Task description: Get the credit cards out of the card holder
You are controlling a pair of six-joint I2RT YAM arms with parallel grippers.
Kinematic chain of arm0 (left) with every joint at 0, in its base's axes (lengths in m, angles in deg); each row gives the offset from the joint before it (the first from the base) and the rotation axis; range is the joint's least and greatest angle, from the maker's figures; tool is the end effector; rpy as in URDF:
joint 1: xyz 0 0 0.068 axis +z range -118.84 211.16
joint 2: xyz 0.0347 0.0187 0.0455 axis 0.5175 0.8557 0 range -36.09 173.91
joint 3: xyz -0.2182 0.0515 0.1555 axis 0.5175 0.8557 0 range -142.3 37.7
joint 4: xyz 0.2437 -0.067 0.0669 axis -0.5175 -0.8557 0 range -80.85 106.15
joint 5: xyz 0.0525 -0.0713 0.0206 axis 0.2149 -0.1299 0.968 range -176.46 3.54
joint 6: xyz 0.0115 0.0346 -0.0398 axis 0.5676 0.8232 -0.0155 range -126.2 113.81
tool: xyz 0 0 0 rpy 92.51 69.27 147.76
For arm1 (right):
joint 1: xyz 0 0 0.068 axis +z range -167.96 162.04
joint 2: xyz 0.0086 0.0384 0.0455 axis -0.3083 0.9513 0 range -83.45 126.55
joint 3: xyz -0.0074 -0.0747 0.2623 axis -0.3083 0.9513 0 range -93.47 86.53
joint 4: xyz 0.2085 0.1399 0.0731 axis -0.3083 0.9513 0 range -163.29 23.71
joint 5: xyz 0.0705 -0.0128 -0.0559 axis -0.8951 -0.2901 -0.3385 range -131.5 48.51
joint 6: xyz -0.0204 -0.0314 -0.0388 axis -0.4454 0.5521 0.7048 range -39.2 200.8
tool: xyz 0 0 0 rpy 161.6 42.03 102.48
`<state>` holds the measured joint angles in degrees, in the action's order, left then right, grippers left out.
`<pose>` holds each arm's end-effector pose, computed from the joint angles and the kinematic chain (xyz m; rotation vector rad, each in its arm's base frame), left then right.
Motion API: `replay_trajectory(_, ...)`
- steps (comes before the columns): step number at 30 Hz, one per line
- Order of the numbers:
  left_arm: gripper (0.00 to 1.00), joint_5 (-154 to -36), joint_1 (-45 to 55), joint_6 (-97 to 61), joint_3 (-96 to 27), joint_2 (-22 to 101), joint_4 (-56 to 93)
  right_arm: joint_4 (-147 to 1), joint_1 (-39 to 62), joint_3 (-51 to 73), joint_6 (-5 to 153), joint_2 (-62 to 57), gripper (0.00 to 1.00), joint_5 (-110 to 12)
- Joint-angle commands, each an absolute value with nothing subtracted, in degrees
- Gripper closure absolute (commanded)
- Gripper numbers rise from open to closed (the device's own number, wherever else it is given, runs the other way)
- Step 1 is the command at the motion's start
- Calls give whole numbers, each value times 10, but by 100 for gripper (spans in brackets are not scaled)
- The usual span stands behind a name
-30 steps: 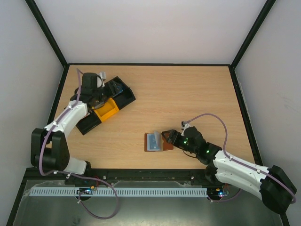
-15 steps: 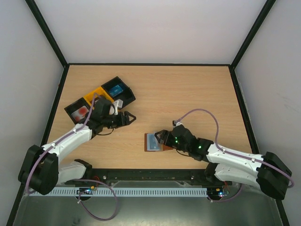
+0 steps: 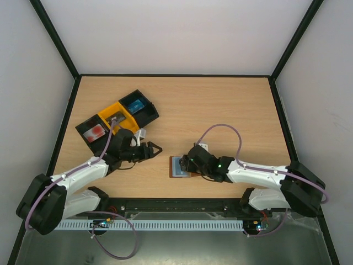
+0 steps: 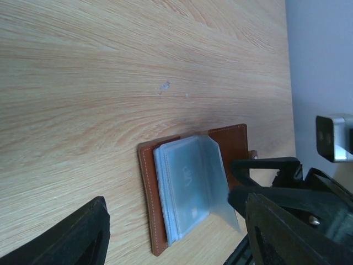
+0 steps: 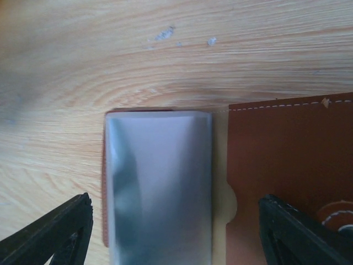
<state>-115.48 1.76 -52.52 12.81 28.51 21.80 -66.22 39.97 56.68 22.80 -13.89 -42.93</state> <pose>0.1838 -0.1234 0.1827 -0.0265 2.3835 -1.2522 0.1212 0.1951 0.1707 -0.0114 2.6192 0.8969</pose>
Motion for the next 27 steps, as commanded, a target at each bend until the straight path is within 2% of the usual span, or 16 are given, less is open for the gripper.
replay_trajectory(1,32,-1170,-2,-567,155,286,287,-601,408,535,263,-100,23,-378)
replay_trajectory(4,32,-1179,-20,-596,167,295,328,-588,411,545,259,-116,35,-332)
replay_trajectory(8,31,-1187,-42,-620,172,317,377,-604,412,586,244,-154,60,-308)
replay_trajectory(12,30,-1190,-52,-647,176,343,427,-648,412,635,221,-183,71,-314)
replay_trajectory(19,27,-1197,-73,-685,172,393,526,-702,412,696,196,-217,82,-328)
replay_trajectory(27,24,-1201,-112,-694,146,461,580,-742,412,730,187,-233,83,-348)
